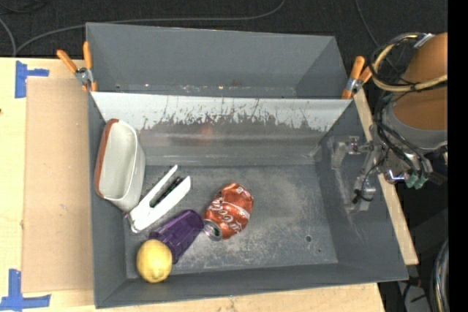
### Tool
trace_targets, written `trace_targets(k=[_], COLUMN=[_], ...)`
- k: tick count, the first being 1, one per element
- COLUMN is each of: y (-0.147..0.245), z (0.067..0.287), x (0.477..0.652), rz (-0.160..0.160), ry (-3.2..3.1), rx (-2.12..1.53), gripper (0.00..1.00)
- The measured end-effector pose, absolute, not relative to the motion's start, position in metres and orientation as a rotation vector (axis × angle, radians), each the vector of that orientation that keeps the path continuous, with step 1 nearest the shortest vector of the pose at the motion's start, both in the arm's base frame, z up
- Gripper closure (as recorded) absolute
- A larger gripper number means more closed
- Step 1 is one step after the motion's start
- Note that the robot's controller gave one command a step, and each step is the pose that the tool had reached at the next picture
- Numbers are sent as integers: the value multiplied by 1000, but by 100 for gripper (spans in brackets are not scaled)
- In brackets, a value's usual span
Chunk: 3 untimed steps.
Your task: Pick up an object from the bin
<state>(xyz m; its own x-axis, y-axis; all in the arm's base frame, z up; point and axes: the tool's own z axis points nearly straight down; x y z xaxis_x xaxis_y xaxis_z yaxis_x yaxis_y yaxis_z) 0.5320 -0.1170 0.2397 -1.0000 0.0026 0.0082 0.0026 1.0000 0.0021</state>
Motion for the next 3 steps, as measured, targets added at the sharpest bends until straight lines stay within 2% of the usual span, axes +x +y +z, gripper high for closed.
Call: trace_targets(k=[1, 2, 3], y=[-116, -58, -160], z=[243, 136, 161], x=[534, 553, 506], rz=[-1, -2, 8], ry=[-3140, -3127, -3125], rx=[3, 303, 363], gripper=[0, 0, 0])
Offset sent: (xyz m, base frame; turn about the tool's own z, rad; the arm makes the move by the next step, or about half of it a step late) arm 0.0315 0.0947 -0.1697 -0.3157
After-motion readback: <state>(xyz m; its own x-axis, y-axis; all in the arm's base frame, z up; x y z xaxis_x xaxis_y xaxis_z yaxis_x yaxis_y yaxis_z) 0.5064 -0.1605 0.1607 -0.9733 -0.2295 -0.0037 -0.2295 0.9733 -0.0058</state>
